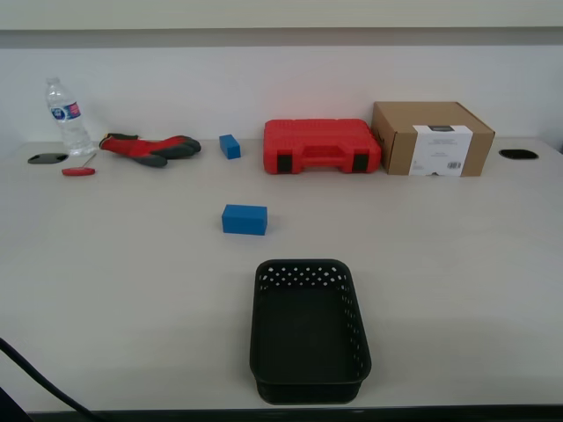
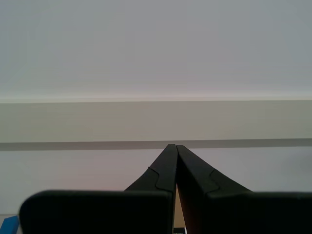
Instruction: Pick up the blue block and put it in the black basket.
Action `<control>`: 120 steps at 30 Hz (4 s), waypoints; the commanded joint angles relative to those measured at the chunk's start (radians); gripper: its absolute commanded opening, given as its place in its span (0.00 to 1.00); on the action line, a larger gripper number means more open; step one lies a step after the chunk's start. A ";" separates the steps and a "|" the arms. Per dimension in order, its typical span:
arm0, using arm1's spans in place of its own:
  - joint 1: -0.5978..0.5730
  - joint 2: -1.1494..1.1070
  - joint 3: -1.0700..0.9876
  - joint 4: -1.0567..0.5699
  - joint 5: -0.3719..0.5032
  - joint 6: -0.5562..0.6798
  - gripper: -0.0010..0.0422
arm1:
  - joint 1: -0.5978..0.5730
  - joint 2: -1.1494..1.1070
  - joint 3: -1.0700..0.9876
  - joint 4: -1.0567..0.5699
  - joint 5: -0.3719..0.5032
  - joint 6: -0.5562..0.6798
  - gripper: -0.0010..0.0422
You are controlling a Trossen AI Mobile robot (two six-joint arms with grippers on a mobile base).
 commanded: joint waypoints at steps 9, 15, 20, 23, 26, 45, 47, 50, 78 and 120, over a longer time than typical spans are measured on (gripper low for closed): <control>0.001 0.000 0.002 0.002 0.000 0.000 0.02 | 0.000 0.000 0.000 0.003 0.000 0.002 0.02; 0.001 0.000 0.002 0.002 0.000 0.000 0.02 | 0.000 0.000 0.000 -0.002 0.034 0.003 0.02; 0.000 0.000 0.002 0.002 0.000 0.000 0.02 | -0.001 0.044 0.005 -0.241 0.120 0.199 0.02; 0.001 0.000 0.002 0.002 0.000 0.000 0.02 | -0.001 0.140 0.008 -0.410 0.117 0.304 0.02; 0.001 0.000 0.002 0.003 0.000 0.000 0.02 | -0.010 0.280 0.011 -0.435 0.183 0.349 0.02; 0.001 0.000 0.002 0.002 0.000 0.000 0.02 | -0.364 1.020 0.507 -0.805 0.057 0.815 0.03; 0.000 0.000 0.002 0.002 0.000 0.000 0.02 | -0.371 1.056 0.572 -0.881 0.056 0.819 0.05; 0.001 0.000 0.002 0.002 0.000 0.000 0.02 | -0.377 1.105 0.665 -0.982 0.056 0.840 0.15; 0.001 0.000 0.002 0.002 0.000 0.000 0.02 | -0.465 1.530 1.067 -1.130 -0.100 0.808 0.03; 0.001 0.000 0.002 0.002 0.000 0.000 0.02 | -0.332 1.502 1.274 -1.215 -0.111 0.715 0.83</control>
